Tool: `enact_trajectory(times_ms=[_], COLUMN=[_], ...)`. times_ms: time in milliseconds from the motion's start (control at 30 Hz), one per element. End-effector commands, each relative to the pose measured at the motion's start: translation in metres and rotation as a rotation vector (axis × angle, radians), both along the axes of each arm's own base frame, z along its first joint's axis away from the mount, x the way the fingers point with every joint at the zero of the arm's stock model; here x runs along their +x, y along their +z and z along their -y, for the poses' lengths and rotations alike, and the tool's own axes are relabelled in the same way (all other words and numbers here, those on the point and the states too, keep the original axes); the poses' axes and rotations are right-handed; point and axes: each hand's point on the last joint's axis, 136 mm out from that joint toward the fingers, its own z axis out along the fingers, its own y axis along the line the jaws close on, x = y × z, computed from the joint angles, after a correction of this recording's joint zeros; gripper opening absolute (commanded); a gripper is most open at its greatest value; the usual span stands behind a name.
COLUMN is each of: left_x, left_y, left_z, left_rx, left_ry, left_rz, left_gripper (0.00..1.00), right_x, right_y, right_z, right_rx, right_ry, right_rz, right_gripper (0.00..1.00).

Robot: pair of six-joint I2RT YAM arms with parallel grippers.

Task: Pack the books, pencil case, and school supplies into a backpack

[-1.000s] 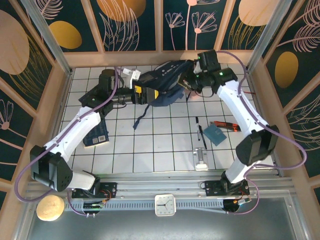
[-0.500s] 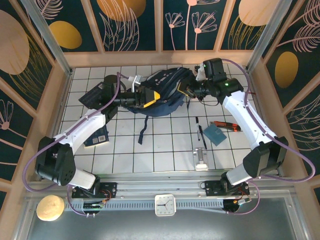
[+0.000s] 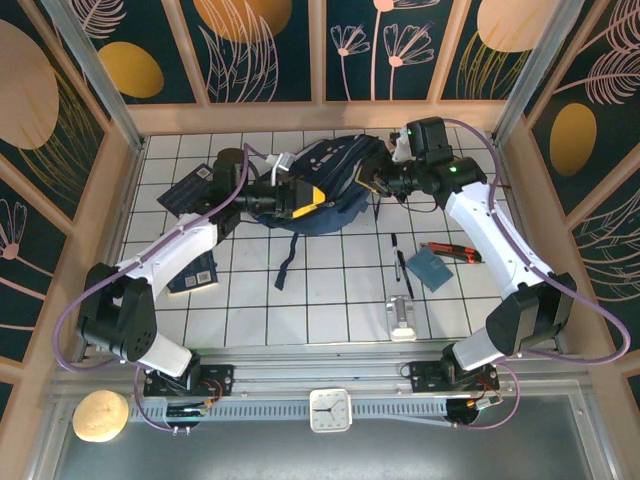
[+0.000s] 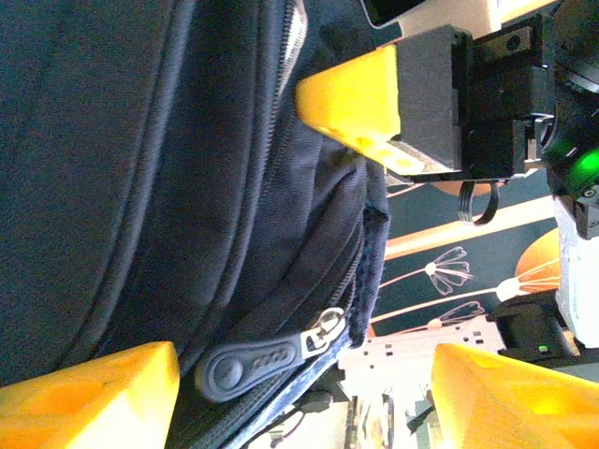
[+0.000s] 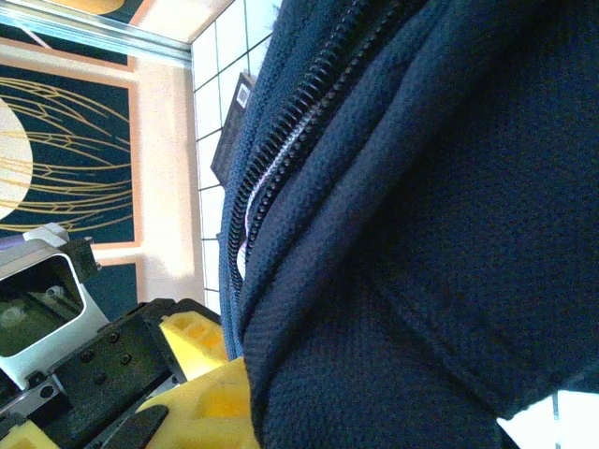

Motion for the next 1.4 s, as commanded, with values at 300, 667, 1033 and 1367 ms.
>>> enact_trajectory(times_ms=[300, 667, 1033, 1367], left_x=[-0.019, -0.019, -0.005, -0.005], left_y=[0.002, -0.014, -0.020, -0.043], left_z=[0.009, 0.006, -0.031, -0.083], left_rx=[-0.009, 0.033, 0.099, 0.224], left_ry=[-0.083, -0.061, 0.088, 0.195], left_rz=[0.018, 0.001, 0.023, 0.039], left_gripper=[0.41, 0.12, 0.00, 0.00], right_x=[0.006, 0.003, 0.011, 0.021], right_y=[0.041, 0.039, 0.053, 0.064], right_z=[-0.008, -0.007, 0.026, 0.039], right_rx=[0.092, 0.093, 0.097, 0.159], right_ry=[0.036, 0.029, -0.097, -0.132], right_rz=[0.166, 0.161, 0.192, 0.183], right_gripper=[0.00, 0.00, 0.00, 0.00])
